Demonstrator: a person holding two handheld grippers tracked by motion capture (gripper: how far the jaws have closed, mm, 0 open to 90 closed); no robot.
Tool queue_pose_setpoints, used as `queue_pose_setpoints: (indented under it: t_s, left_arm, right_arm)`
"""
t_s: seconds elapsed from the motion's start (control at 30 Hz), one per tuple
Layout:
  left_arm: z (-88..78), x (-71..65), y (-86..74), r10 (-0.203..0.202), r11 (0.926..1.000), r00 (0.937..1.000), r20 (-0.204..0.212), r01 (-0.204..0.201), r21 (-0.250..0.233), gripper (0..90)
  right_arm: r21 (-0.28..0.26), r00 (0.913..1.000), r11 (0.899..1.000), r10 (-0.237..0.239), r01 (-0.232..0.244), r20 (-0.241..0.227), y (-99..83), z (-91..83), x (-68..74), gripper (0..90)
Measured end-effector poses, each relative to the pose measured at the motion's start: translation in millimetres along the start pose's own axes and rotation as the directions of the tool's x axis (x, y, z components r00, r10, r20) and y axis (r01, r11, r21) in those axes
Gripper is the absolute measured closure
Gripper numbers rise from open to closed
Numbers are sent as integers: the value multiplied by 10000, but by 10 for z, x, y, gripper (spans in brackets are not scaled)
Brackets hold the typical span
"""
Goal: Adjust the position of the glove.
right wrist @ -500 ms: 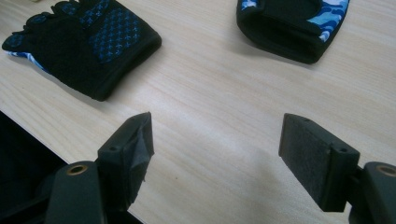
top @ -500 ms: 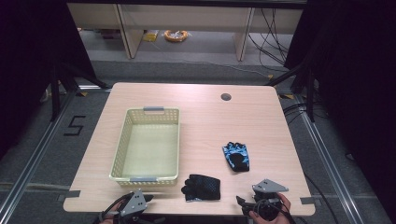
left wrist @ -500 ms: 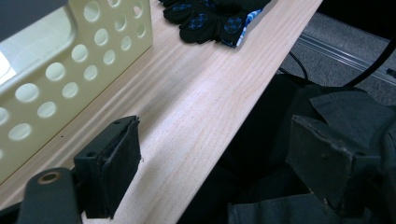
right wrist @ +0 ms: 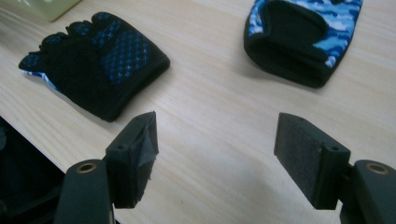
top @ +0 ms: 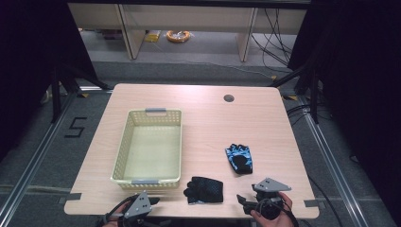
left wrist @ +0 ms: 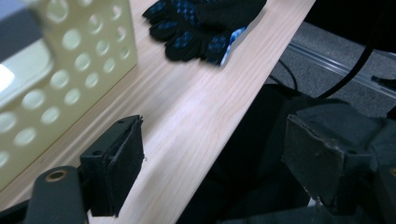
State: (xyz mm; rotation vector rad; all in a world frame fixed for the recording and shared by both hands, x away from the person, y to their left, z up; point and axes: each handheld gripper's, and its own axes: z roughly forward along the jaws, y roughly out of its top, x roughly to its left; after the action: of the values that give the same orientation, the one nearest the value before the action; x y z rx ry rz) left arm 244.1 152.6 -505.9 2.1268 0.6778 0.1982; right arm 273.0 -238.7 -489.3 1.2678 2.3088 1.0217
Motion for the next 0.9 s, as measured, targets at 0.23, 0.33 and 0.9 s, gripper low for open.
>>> queue_pose_setpoints:
  t_s: [0.23, 0.33, 0.9]
  left_arm:
    - [213, -59, 197, 74, 10000, 9997, 226, -75, 65, 240]
    - [314, -86, 270, 145, 9995, 9998, 138, -148, 267, 282]
    - [682, -97, 478, 455, 9930, 9989, -67, -445, 1097, 453]
  right_arm:
    - [-178, 9988, 9996, -214, 206, -434, 150, 57, 43, 378]
    - [-118, 9969, 9995, -291, 283, -730, 219, 110, 81, 433]
    - [446, 9838, 9927, -1050, 1125, -1451, 510, 498, 113, 541]
